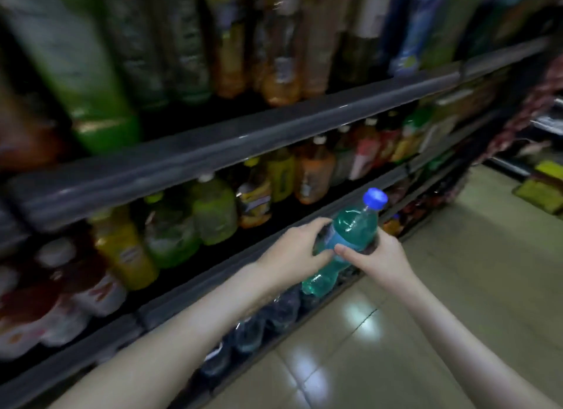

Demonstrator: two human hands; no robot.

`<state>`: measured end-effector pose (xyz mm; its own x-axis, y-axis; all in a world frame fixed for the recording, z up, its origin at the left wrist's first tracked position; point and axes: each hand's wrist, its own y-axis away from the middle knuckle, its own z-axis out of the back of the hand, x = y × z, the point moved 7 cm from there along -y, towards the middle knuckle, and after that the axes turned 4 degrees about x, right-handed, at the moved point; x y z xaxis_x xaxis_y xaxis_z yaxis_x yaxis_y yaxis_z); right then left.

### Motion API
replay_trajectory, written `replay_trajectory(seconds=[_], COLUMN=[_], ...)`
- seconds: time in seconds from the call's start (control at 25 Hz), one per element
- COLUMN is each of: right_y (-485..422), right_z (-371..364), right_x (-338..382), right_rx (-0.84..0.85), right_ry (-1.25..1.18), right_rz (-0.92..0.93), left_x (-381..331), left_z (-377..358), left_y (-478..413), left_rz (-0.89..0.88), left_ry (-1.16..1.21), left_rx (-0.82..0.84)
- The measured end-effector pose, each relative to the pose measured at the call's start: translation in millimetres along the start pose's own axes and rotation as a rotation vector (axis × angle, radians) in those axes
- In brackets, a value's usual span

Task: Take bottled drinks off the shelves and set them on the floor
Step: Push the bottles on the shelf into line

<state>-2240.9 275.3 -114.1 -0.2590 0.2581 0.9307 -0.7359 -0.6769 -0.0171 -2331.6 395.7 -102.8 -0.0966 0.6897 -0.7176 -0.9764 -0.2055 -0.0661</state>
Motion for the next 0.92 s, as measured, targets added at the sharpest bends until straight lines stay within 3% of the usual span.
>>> replay_trajectory(seconds=[0.24,0.52,0.72,0.92], right_y=[-98,-221,-313,-398], right_z=[216,432,515,560], right_x=[-16,-9,14,27], right_rx=[-0.210,-0.399,-0.498,-0.551], right_ry=[0.013,-0.146,-0.282,-0.282], right_rz=[0.085,0.267,0.464,0.610], left_x=[-110,-213,-240,-253], left_z=[-48,-46,-18,-23], left_y=[-202,-383,-464,-558], left_rz=[-0.150,-0.166,-0.178,-0.261], left_ry=[-0.119,-0.319,-0.435,-0.488], left_rx=[-0.066,-0.470,-0.807,-0.821])
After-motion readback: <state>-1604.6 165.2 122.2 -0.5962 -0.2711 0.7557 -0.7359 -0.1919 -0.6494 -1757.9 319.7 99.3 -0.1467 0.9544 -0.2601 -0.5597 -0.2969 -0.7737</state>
